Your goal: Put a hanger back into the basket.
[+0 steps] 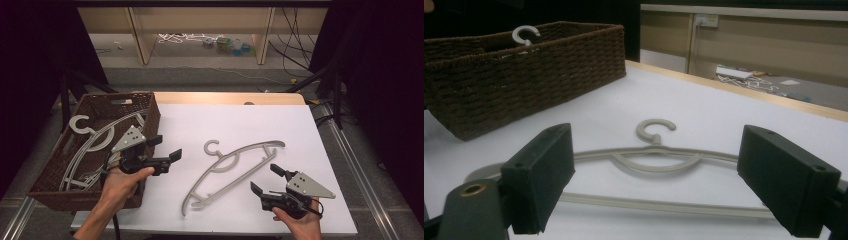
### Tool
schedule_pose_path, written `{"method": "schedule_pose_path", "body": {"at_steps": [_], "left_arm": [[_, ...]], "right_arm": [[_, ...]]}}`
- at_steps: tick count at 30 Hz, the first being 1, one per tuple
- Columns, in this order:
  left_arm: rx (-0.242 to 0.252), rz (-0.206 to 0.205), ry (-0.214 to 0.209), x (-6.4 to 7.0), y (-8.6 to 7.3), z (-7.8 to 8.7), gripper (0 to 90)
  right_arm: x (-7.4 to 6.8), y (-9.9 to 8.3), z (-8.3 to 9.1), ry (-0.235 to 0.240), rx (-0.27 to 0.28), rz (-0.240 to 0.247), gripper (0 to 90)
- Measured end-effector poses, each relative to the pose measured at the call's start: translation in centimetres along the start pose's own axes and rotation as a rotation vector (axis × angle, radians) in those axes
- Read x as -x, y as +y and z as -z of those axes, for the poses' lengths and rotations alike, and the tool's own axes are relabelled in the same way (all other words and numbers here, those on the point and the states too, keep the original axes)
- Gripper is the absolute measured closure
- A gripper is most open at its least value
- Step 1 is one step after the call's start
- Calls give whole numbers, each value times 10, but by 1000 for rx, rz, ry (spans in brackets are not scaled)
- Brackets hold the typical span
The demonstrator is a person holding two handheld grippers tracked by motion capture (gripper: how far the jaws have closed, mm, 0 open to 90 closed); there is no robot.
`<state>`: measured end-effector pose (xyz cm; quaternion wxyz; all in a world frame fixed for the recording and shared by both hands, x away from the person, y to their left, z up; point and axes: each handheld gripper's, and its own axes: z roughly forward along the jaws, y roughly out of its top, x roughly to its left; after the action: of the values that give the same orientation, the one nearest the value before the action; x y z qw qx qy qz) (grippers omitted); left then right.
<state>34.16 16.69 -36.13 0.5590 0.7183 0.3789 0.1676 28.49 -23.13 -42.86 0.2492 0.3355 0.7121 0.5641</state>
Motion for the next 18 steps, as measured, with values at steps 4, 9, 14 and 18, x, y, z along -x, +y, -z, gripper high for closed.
{"method": "schedule_pose_path", "body": {"at_steps": [4, 9, 14, 18], "left_arm": [[10, -17, 0, 3, -11, -5, 158], [22, -38, -22, 6, -24, -10, 159], [25, -75, -27, 12, -36, -15, 161], [20, -106, -48, 16, -43, -18, 161]], "right_arm": [[0, 0, 0, 1, -3, 3, 161], [-1, 0, 0, 5, -7, 8, 161], [-1, 0, 0, 3, -1, 4, 161], [-2, -1, -1, 25, -20, -4, 161]]}}
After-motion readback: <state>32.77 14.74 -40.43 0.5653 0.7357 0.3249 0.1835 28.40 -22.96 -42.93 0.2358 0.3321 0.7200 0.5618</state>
